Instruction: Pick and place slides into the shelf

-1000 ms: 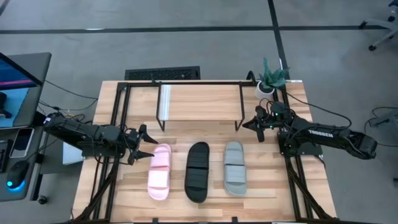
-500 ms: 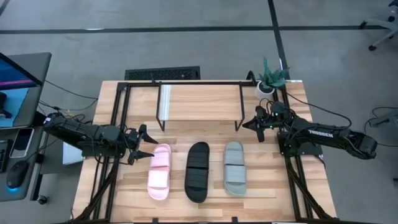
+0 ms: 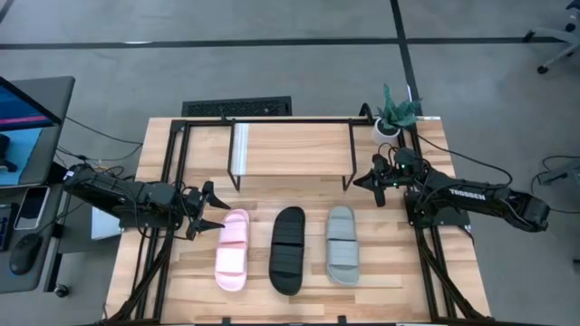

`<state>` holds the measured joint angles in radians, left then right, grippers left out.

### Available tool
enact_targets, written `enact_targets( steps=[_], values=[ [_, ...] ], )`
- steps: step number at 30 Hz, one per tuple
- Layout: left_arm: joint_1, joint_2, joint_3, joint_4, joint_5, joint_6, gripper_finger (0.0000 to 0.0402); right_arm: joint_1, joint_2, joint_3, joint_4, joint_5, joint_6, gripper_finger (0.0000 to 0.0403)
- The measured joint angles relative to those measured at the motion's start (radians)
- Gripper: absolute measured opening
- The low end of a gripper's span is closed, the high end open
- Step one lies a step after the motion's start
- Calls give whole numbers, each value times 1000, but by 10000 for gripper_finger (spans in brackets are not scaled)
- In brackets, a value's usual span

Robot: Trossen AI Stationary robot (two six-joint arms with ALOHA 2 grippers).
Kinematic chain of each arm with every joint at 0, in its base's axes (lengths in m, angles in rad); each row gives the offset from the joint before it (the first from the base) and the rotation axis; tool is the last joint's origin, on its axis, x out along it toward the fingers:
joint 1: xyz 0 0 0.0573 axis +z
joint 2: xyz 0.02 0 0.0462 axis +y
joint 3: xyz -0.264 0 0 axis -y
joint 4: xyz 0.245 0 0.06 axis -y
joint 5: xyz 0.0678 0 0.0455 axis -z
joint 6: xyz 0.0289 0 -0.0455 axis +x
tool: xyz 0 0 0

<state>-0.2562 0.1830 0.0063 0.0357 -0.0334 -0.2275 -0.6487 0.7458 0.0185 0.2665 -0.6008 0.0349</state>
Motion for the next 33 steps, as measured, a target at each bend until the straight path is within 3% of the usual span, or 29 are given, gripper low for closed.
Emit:
enact_targets(
  steps=[8,18,25,28,33],
  values=[
    [0,0,0,0,0,1,286,0,0,0,0,0,0,0],
    [0,0,0,34,-178,0,286,0,0,0,0,0,0,0],
    [0,0,0,75,-427,-4,286,0,0,0,0,0,-7,0],
    [0,0,0,147,-550,-20,286,0,0,0,10,23,-119,0],
    [0,0,0,229,-786,-10,286,0,0,0,21,30,-145,0]
  ],
)
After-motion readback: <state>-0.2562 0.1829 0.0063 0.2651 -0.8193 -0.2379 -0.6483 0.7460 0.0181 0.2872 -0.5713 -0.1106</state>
